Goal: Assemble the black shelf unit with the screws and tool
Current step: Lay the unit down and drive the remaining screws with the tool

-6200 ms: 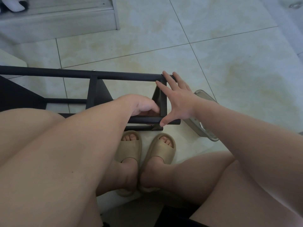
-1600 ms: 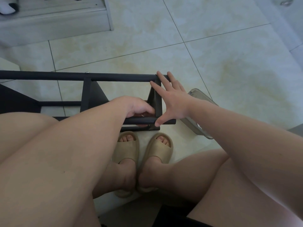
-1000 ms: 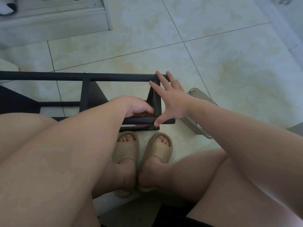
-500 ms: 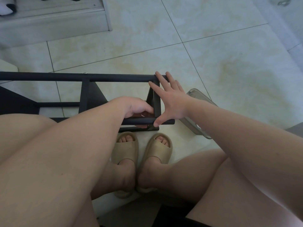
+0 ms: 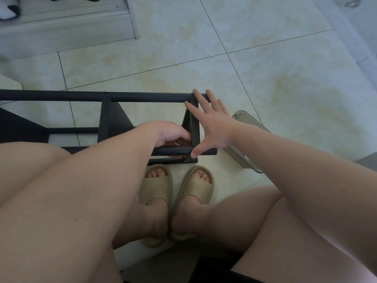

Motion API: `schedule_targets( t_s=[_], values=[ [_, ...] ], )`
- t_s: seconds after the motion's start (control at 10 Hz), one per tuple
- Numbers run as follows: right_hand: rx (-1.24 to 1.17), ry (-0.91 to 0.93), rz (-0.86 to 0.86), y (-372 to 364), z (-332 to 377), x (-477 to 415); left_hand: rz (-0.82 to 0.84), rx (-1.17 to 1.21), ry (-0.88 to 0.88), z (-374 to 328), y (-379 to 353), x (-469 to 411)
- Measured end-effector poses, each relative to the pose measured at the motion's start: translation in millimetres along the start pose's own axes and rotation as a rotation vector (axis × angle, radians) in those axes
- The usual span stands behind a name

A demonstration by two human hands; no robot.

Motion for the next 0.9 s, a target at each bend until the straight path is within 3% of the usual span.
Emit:
schedule_targets(
  t_s=[0.5,0.9],
  values=[
    [0.014,-0.002,-0.005,0.7,0.4,0.0,0.018,0.07,-0.02,-0.7,0.2,5.1],
    [0.021,-0.001,-0.008,1.4,0.5,0.2,-0.019,-0.028,-0.019,-2.3,-2.2,8.7]
  ],
)
Point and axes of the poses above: each hand's wrist, its own x-axis away from the middle knuckle, its own y-axis out of the back of the hand, z = x × y, the point moved 2 cm from there along -x, towards the middle knuckle, and after that the axes turned 3 degrees about -z, right-handed, at the moved point
